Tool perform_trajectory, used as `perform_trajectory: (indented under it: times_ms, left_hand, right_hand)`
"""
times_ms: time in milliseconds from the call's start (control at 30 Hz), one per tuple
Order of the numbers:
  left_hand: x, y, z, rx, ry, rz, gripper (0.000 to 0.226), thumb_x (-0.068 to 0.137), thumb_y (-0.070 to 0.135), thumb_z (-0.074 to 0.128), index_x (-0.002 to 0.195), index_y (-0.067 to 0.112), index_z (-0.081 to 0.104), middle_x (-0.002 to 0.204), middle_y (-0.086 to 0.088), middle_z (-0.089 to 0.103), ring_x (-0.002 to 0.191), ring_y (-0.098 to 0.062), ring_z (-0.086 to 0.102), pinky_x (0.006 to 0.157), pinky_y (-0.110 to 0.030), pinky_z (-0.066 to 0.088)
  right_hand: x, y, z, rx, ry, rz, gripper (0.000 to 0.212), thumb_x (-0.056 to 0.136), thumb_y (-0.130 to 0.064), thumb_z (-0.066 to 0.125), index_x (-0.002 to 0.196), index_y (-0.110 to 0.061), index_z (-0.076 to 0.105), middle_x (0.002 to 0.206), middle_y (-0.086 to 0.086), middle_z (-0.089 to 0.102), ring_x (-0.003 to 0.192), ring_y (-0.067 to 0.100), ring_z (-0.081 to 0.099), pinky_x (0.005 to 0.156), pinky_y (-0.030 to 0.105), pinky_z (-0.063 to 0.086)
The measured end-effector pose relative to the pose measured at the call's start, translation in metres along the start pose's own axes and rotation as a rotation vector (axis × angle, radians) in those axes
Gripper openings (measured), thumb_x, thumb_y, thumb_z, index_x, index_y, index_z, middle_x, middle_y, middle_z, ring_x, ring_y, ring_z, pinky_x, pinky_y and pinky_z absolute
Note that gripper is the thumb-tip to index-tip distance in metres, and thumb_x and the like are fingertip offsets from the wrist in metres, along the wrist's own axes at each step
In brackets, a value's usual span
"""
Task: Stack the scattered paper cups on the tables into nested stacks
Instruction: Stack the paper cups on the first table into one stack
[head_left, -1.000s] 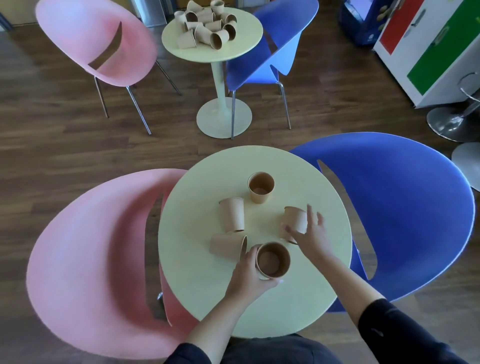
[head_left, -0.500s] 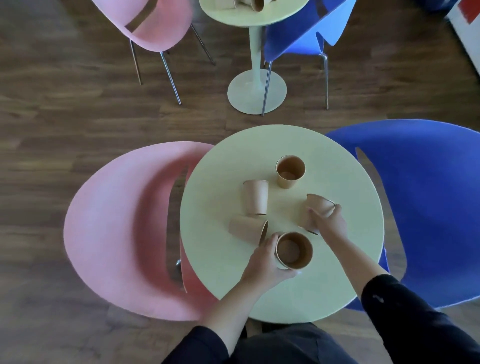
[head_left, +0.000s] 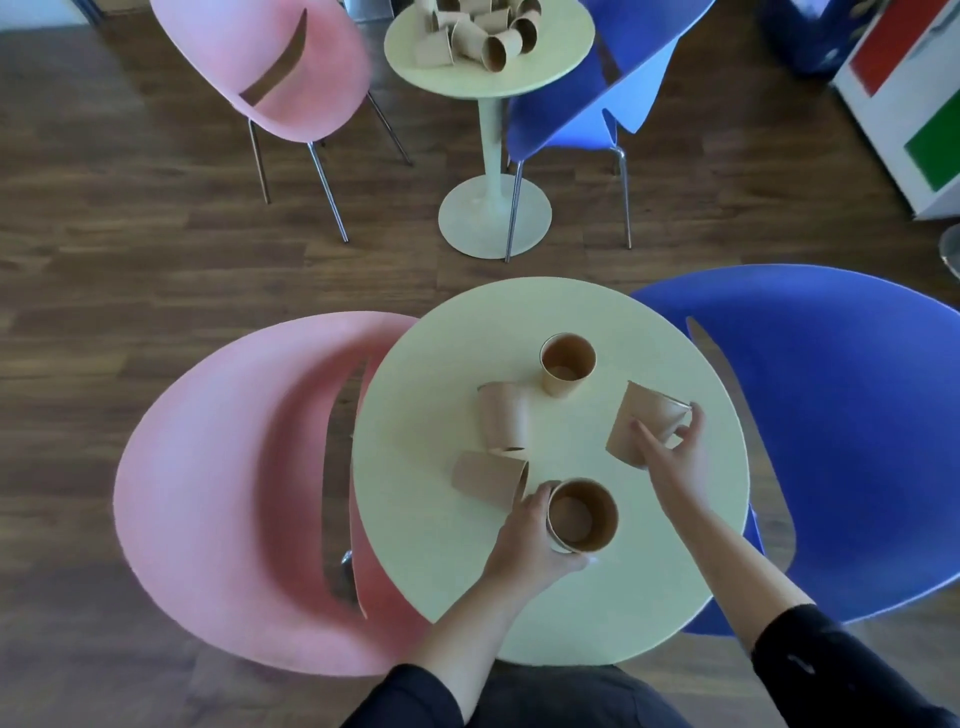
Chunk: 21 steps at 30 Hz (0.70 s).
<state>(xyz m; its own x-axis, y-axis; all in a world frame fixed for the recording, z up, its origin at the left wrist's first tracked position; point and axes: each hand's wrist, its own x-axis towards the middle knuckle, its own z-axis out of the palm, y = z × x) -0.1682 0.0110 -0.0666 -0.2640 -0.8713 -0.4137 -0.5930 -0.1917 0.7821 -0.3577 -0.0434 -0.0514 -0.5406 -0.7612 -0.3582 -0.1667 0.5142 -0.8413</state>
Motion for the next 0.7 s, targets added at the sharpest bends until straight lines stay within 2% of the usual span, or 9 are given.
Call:
perform_trajectory:
  times_ms: [100, 200, 233, 367, 433, 500, 567, 633, 700]
  left_hand:
    - [0.0, 0.003, -0.001, -0.002, -0.013, -0.007, 0.078, 0.051, 0.049, 0.081, 0.121, 0.04, 0.048, 0.116, 0.02, 0.061, 0.107, -0.002, 0.059, 0.096, -0.032, 0.051]
    - [-0.001, 0.005, -0.003, 0.012, -0.007, 0.008, 0.078, 0.049, 0.05, 0.081, 0.119, 0.039, 0.049, 0.116, 0.021, 0.061, 0.108, -0.002, 0.059, 0.095, -0.032, 0.051]
    - [-0.001, 0.005, -0.004, 0.021, -0.003, 0.017, 0.078, 0.049, 0.05, 0.082, 0.119, 0.039, 0.05, 0.115, 0.021, 0.061, 0.107, -0.002, 0.059, 0.095, -0.031, 0.051]
    - [0.001, 0.008, -0.008, -0.003, -0.019, 0.027, 0.075, 0.051, 0.037, 0.09, 0.114, 0.034, 0.05, 0.105, 0.023, 0.059, 0.101, -0.003, 0.06, 0.089, -0.022, 0.051]
    - [0.0, 0.01, -0.009, -0.022, -0.028, 0.026, 0.071, 0.051, 0.032, 0.091, 0.111, 0.03, 0.052, 0.097, 0.023, 0.059, 0.096, -0.001, 0.061, 0.084, -0.019, 0.051]
    - [-0.001, 0.011, -0.008, -0.058, -0.021, 0.022, 0.068, 0.051, 0.028, 0.091, 0.108, 0.029, 0.054, 0.095, 0.02, 0.063, 0.093, 0.001, 0.063, 0.081, -0.017, 0.051]
    - [0.0, 0.013, -0.007, -0.072, -0.011, 0.032, 0.067, 0.051, 0.023, 0.091, 0.105, 0.037, 0.053, 0.097, 0.022, 0.064, 0.094, 0.004, 0.062, 0.079, -0.01, 0.049]
    - [0.001, 0.014, -0.008, -0.062, -0.038, 0.047, 0.066, 0.06, 0.014, 0.088, 0.099, 0.046, 0.046, 0.094, 0.025, 0.061, 0.091, 0.003, 0.06, 0.076, -0.005, 0.045]
    - [-0.001, 0.015, -0.011, -0.037, -0.063, 0.063, 0.069, 0.07, 0.007, 0.082, 0.112, 0.045, 0.043, 0.105, 0.022, 0.059, 0.096, 0.001, 0.057, 0.082, -0.007, 0.043]
  right_hand:
    - [-0.018, -0.011, -0.008, 0.066, 0.001, -0.09, 0.088, 0.08, -0.029, 0.073, 0.147, -0.03, 0.016, 0.13, 0.0, 0.048, 0.104, 0.024, 0.06, 0.086, 0.043, 0.053]
    - [-0.042, -0.02, -0.015, 0.106, -0.04, -0.168, 0.091, 0.078, -0.021, 0.076, 0.147, -0.03, 0.018, 0.125, -0.006, 0.046, 0.089, 0.011, 0.063, 0.07, 0.025, 0.052]
    - [-0.051, -0.021, -0.017, 0.102, -0.063, -0.189, 0.092, 0.076, -0.02, 0.077, 0.147, -0.033, 0.019, 0.124, -0.009, 0.047, 0.089, 0.008, 0.064, 0.068, 0.023, 0.051]
    - [-0.086, -0.018, -0.019, 0.058, -0.181, -0.25, 0.097, 0.069, -0.021, 0.083, 0.143, -0.041, 0.023, 0.124, -0.033, 0.042, 0.099, -0.006, 0.059, 0.075, 0.019, 0.049]
    - [-0.099, -0.011, -0.016, 0.031, -0.217, -0.279, 0.097, 0.066, -0.017, 0.085, 0.141, -0.037, 0.027, 0.128, -0.033, 0.038, 0.107, -0.016, 0.049, 0.081, 0.013, 0.046]
    - [-0.108, -0.004, -0.014, -0.03, -0.227, -0.324, 0.093, 0.065, -0.02, 0.086, 0.137, -0.037, 0.031, 0.128, -0.034, 0.04, 0.112, -0.018, 0.045, 0.086, 0.004, 0.039]
    - [-0.112, 0.003, -0.011, -0.142, -0.232, -0.362, 0.091, 0.064, -0.028, 0.085, 0.136, -0.038, 0.03, 0.129, -0.034, 0.039, 0.116, -0.016, 0.042, 0.089, -0.001, 0.032]
    - [-0.113, 0.013, -0.008, -0.23, -0.248, -0.341, 0.094, 0.064, -0.03, 0.084, 0.139, -0.038, 0.028, 0.133, -0.029, 0.038, 0.12, -0.008, 0.039, 0.094, 0.003, 0.03]
    - [-0.111, 0.026, -0.006, -0.307, -0.259, -0.319, 0.094, 0.063, -0.034, 0.082, 0.14, -0.04, 0.027, 0.137, -0.024, 0.037, 0.124, 0.003, 0.04, 0.101, 0.018, 0.036]
